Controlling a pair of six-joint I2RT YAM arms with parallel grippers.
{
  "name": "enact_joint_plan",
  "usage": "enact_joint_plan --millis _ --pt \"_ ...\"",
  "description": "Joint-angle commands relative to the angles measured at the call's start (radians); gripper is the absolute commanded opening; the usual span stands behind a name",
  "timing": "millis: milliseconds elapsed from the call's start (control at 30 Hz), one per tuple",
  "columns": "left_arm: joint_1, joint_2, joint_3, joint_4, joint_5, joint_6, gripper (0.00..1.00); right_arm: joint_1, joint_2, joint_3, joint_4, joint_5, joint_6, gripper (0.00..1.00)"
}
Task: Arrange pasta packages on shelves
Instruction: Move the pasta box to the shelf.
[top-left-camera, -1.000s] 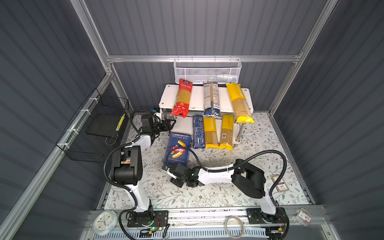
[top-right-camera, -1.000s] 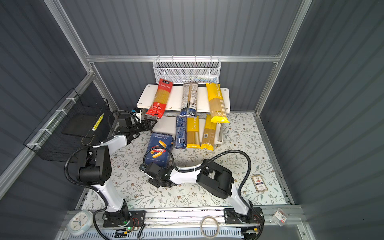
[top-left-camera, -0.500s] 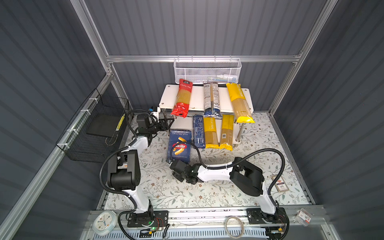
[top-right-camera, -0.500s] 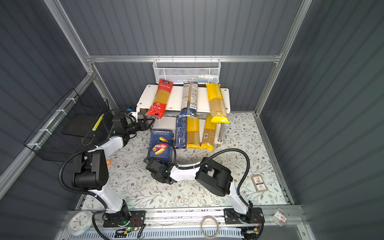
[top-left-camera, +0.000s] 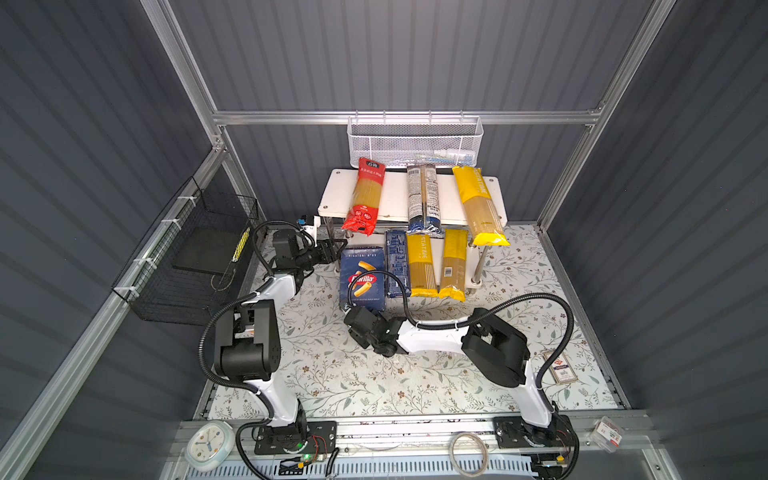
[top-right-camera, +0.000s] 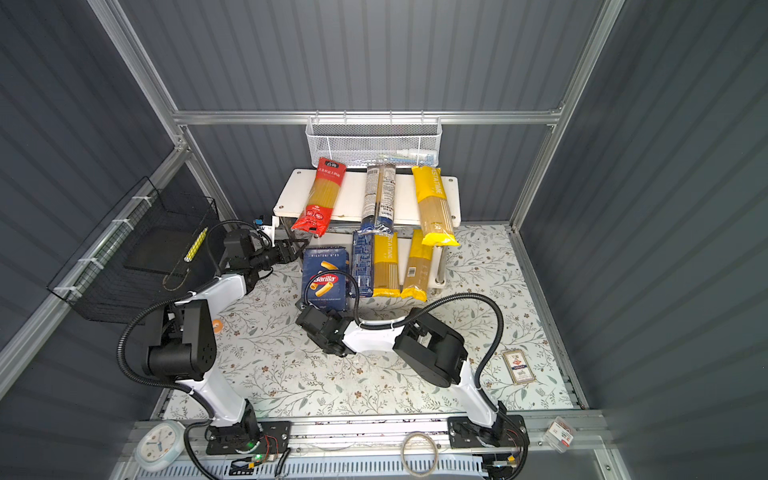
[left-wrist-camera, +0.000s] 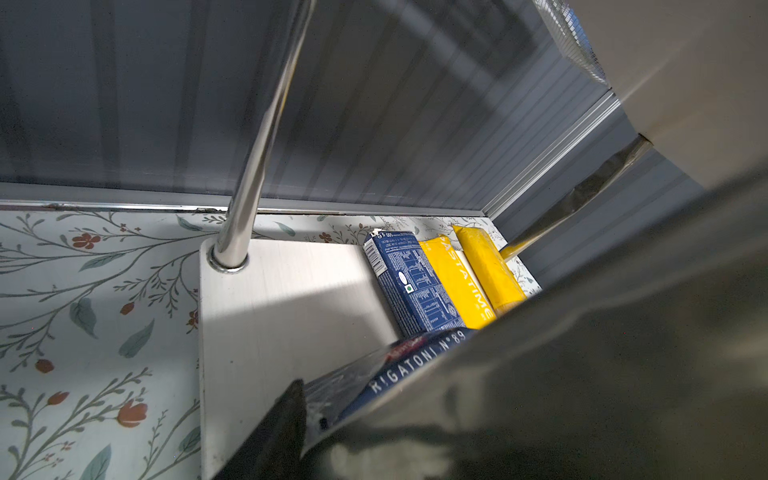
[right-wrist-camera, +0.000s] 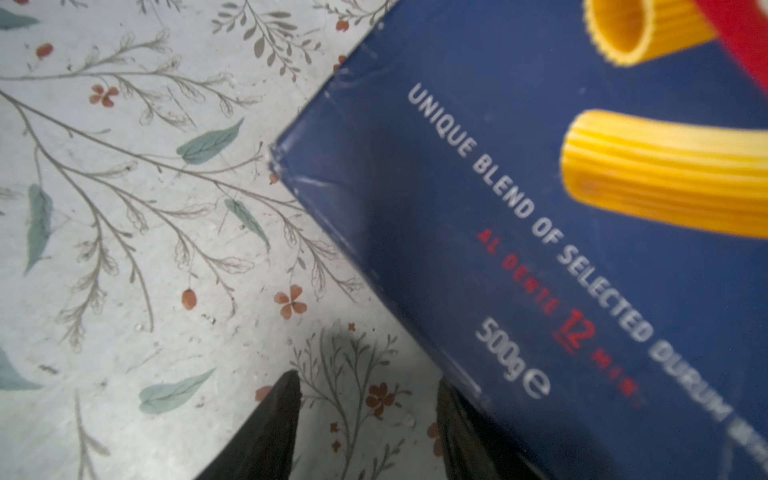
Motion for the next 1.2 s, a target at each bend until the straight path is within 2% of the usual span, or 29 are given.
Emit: enact_joint_plan --millis 0,267,667,967,1167 --pt "-0.002 -0.051 0.002 -0.013 0.044 0.001 0.59 -0.025 -0.039 0.057 0.103 0.069 -0.001 0.56" --pt "-0.002 -0.089 -0.002 -0.01 0.052 -0.013 0.57 -0.037 -0.04 0.103 0.131 0.093 -0.013 0.57" --pt "-0.002 -0.117 -0.019 -0.026 0.054 -0.012 0.57 -0.111 -0.039 0.129 0.145 0.045 -0.002 0.58" --pt "-0.002 -0.135 -0.021 -0.067 0.035 -0.003 0.6 -0.127 0.008 0.208 0.114 0.004 -0.014 0.61" --pt "-0.002 -0.168 -0.021 -0.12 -0.014 0.011 0.65 -0.122 -0.017 0.204 0.122 -0.028 -0.017 0.66"
